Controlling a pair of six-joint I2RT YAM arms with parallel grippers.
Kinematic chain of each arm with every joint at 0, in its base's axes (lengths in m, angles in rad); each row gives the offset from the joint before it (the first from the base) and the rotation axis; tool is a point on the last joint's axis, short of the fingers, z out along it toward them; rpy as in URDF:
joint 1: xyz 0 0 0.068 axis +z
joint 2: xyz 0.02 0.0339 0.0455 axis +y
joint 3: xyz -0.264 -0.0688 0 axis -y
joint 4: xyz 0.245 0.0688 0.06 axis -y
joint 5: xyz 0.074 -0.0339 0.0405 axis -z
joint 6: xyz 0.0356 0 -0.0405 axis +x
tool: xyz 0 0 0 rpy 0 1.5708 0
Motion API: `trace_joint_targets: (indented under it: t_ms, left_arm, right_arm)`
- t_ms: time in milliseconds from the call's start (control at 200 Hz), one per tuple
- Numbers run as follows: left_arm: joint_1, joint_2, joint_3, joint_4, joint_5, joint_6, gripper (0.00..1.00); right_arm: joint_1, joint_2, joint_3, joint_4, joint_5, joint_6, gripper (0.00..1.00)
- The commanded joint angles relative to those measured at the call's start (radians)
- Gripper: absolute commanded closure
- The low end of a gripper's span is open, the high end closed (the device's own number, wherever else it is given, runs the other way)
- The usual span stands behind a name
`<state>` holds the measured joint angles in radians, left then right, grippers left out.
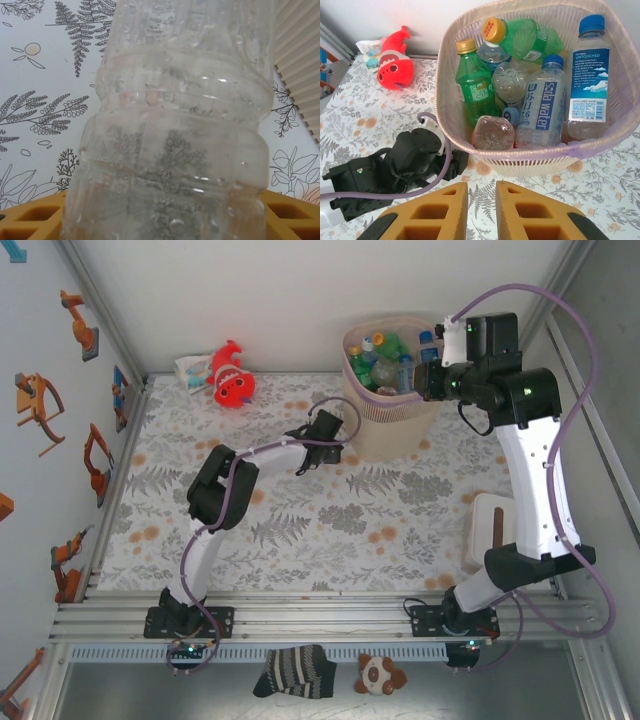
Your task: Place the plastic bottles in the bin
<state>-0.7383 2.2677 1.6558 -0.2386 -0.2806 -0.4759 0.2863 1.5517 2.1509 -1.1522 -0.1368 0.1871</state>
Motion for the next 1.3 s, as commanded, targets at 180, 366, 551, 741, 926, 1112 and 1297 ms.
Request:
trace_joint_targets:
  t_ms: [180, 366, 551, 741, 926, 1112, 1297]
  left_arm:
    - [0.005, -0.119, -0.086, 0.062, -0.038, 0.039, 0.43]
    - [0.007, -0.211, -0.157, 0.102, -0.058, 0.067, 0.49]
    - [0.007, -0.353, -0.269, 0.187, -0.074, 0.085, 0.50]
    - [0.005, -0.499, -0.367, 0.291, -0.038, 0.133, 0.50]
    - [0.003, -0.652, -0.477, 0.466, 0.098, 0.238, 0.50]
    - [0.002, -0.747, -0.510, 0.535, 0.243, 0.321, 0.50]
    - [0.001, -0.763, -0.456, 0.530, 0.447, 0.344, 0.50]
  right_arm:
    - [0.005, -0.029, -0.017, 0.029, -0.007, 0.018, 0.80]
    - [0.006, -0.033, -0.038, 0.044, -0.044, 0.037, 0.80]
    - [0.006, -0.048, -0.068, 0.080, -0.091, 0.066, 0.80]
    - [0.007, -0.063, -0.101, 0.132, -0.150, 0.087, 0.74]
    - [0.005, -0.068, -0.138, 0.185, -0.232, 0.102, 0.62]
    - [0.006, -0.071, -0.204, 0.280, -0.379, 0.141, 0.48]
    - [0.005, -0.075, -0.294, 0.408, -0.538, 0.176, 0.35]
